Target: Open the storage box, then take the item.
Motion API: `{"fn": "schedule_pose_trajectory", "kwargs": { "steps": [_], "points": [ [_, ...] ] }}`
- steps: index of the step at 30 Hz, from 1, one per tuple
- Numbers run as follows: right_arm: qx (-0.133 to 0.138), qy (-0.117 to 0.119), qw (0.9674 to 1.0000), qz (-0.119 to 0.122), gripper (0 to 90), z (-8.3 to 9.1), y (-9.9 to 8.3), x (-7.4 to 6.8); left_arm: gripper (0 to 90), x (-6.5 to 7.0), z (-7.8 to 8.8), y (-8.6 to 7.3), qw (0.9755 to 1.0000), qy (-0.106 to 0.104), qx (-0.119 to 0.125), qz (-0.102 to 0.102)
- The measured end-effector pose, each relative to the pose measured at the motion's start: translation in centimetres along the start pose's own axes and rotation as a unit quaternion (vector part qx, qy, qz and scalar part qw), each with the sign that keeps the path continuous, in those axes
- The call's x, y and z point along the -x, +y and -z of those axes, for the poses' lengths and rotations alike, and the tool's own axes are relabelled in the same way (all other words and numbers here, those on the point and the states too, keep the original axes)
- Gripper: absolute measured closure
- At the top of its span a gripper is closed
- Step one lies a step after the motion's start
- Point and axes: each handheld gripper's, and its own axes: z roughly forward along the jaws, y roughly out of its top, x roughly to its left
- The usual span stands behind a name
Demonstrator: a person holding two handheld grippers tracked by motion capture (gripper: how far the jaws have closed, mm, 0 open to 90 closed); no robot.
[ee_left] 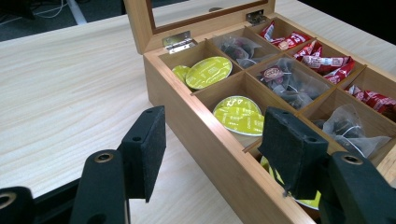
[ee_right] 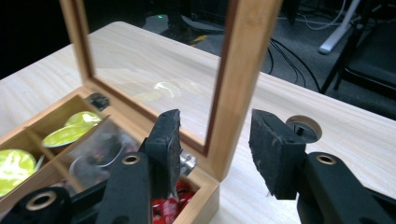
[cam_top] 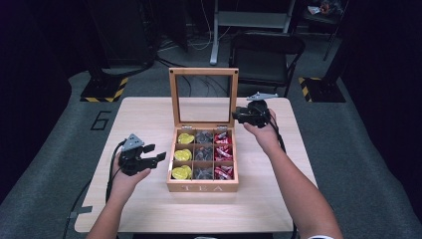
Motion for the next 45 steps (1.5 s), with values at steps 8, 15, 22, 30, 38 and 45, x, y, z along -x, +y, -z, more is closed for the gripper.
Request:
{"fn": "schedule_pose_trajectory", "kwargs": {
  "steps": [8, 15, 22, 30, 38, 45],
  "points": [
    [0.007, 0.016, 0.9997, 0.018, 46.0, 1.9, -1.0, -2.0, 39.4, 0.1, -0.1, -0.3, 1.0000, -0.001, 0.000, 0.003],
    [0.003, 0.031, 0.9989, 0.035, 40.3, 2.8, -2.0, -4.0, 39.0, 0.0, 0.1, -0.4, 1.0000, 0.003, -0.001, 0.004],
    [-0.002, 0.038, 0.9976, 0.059, 41.1, 3.8, -3.0, -5.6, 39.0, -0.1, 0.2, -0.5, 1.0000, 0.006, 0.001, 0.006],
    [-0.007, 0.057, 0.9952, 0.079, 47.0, 4.6, -5.0, -7.1, 38.8, -0.1, 0.2, -0.6, 1.0000, 0.005, 0.001, 0.006],
    [-0.012, 0.074, 0.9942, 0.077, 48.7, 5.0, -6.4, -7.9, 38.8, 0.0, 0.3, -0.7, 1.0000, 0.003, -0.002, 0.008],
    [-0.023, 0.102, 0.9905, 0.089, 49.8, 5.0, -7.8, -9.1, 38.9, 0.0, 0.2, -0.8, 0.9999, 0.003, -0.003, 0.009]
  ]
}}
